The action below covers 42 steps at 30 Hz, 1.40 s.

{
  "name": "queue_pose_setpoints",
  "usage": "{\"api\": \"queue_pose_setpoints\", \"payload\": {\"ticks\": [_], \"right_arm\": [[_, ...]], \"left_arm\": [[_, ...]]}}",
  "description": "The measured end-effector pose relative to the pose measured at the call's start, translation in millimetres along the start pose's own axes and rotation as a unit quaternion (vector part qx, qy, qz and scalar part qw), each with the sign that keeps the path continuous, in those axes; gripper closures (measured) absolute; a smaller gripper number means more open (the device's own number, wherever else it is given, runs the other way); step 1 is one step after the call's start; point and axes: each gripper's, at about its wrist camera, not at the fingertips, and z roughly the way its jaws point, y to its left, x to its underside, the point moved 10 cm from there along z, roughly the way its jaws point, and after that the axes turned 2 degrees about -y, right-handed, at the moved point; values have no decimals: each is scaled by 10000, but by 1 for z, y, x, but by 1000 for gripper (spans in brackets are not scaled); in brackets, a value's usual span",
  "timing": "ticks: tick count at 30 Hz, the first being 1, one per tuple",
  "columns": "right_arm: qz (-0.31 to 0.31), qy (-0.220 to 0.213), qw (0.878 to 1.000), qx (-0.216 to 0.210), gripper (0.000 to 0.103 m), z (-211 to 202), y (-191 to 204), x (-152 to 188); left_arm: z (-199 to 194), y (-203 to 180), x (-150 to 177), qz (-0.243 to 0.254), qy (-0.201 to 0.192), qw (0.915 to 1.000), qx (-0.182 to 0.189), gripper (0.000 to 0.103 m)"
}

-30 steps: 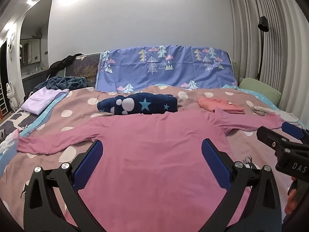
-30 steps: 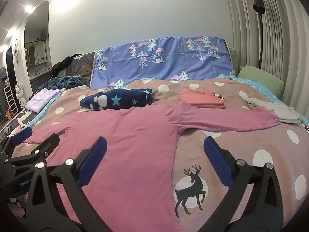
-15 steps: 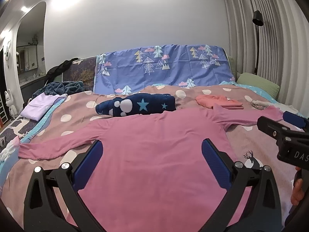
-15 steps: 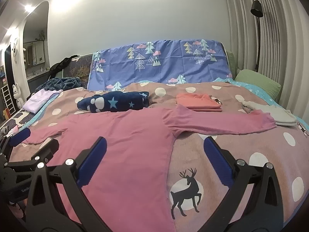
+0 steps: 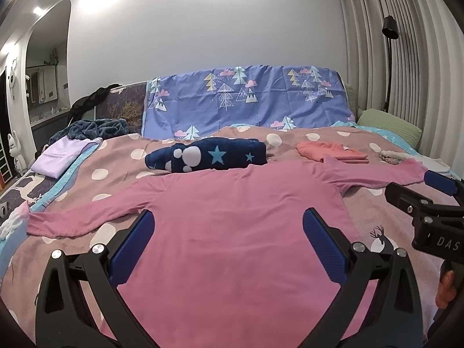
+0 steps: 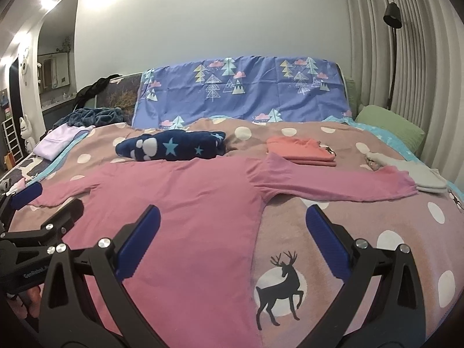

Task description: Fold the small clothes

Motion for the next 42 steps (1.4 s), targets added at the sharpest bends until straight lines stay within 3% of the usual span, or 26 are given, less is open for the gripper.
{"api": "queue_pose_setpoints", "payload": {"ticks": [6, 9, 11, 14, 16, 19, 22, 25, 26, 29, 31, 34, 36, 39, 42], "right_arm": [[26, 80, 9999, 77, 3, 7, -3, 2], [-87, 101, 9999, 93, 13, 10, -2, 3], [-170, 148, 9997, 108, 31, 13, -3, 4], [-247, 372, 9990, 59, 58, 22, -3, 10], [-312, 565, 9978, 117, 68, 30, -6, 16], [-263, 707, 9971, 115, 70, 38, -9, 24], [-179, 876, 9960, 79, 70, 47, -12, 30], [-24, 1080, 9941, -26, 67, 58, -11, 35], [-33, 1110, 9938, -24, 66, 60, -11, 37], [-185, 1171, 9929, 22, 61, 70, -6, 39], [-301, 1213, 9922, 15, 61, 76, 0, 39], [-404, 1248, 9914, -14, 61, 87, 9, 36], [-428, 1251, 9912, -40, 58, 93, 13, 35], [-420, 1308, 9905, -111, 55, 103, 22, 36], [-478, 1428, 9885, -160, 55, 114, 29, 42]], "left_arm": [[6, 6, 2, -115, 78, 9999, 81, 1], [13, 13, 7, -296, 256, 9990, 228, 1], [20, 27, 12, -592, 433, 9967, 353, 1], [34, 59, 23, -1016, 700, 9917, 366, 18], [44, 93, 35, -1304, 885, 9873, 225, 30], [52, 139, 51, -1747, 1045, 9791, 1, 43], [60, 209, 73, -2511, 1154, 9603, -372, 53], [70, 285, 103, -3494, 1226, 9263, -699, 65], [73, 311, 115, -3838, 1242, 9114, -814, 68], [82, 363, 137, -4378, 1178, 8845, -1098, 69], [86, 392, 144, -4526, 1111, 8739, -1384, 69], [91, 433, 150, -4844, 976, 8509, -1785, 66], [94, 452, 154, -4910, 997, 8386, -2139, 53], [102, 476, 155, -5115, 873, 8255, -2221, 50], [110, 491, 147, -5032, 821, 8256, -2416, 47]]}}
